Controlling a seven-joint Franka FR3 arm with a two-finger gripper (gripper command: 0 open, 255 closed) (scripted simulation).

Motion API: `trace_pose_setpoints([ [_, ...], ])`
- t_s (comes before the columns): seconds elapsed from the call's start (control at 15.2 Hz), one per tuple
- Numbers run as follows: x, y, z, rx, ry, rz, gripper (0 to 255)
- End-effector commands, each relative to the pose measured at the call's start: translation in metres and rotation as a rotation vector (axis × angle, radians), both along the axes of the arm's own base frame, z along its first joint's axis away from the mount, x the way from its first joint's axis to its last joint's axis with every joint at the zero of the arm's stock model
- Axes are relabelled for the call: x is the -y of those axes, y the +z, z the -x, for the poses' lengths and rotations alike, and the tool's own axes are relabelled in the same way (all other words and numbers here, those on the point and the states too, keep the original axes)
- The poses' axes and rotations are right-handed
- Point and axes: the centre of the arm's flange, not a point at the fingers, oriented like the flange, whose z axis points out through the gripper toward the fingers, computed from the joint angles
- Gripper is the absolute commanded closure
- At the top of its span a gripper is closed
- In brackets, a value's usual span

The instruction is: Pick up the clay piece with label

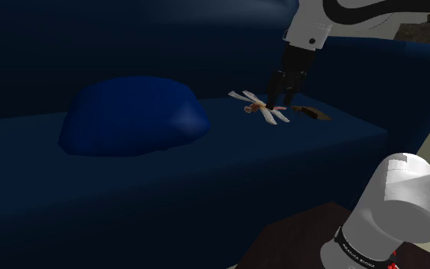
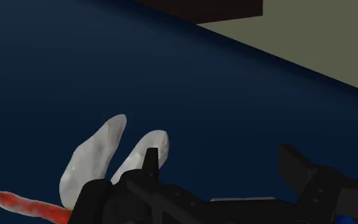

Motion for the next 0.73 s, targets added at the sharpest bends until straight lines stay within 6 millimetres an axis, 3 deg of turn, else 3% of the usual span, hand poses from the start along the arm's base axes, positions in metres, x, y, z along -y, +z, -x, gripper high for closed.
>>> trace_pose_setpoints([
  [0.0, 0.000, 0.000, 0.000, 0.000, 0.000, 0.000, 0],
  [0.66, 0.120, -0.020, 0.006, -0.067, -0.019, 0.058, 0],
])
